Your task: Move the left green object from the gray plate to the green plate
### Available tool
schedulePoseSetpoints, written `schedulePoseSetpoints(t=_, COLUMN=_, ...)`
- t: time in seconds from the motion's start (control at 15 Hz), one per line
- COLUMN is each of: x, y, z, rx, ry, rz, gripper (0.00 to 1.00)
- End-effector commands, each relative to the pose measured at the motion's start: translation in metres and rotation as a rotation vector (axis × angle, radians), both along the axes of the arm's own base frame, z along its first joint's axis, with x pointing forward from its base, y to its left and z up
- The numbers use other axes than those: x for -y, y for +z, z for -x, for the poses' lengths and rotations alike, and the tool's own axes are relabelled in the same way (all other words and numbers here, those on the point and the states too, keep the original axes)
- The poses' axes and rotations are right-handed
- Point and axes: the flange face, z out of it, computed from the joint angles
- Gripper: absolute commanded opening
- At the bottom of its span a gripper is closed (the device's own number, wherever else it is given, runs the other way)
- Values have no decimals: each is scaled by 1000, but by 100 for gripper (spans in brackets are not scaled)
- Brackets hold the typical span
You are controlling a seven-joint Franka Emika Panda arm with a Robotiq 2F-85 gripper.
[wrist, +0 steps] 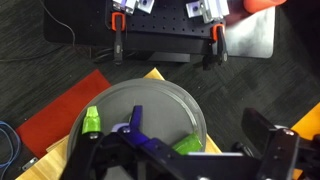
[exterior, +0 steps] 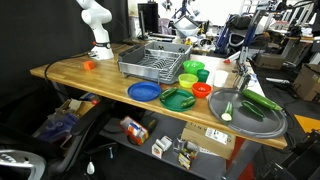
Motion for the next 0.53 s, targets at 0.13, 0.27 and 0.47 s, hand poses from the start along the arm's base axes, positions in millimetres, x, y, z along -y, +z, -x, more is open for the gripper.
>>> schedulePoseSetpoints(t=0.13, x=-32, y=-42, z=-47, rx=29, ry=-301, rz=61, gripper=100)
schedulePoseSetpoints(t=0.27, x=-40, y=-70, z=-60, rx=2, ry=-358, rz=73, gripper=100)
schedulePoseSetpoints(t=0.47, x=-45, y=-80, z=-57, rx=-7, ry=-339, rz=74, gripper=100)
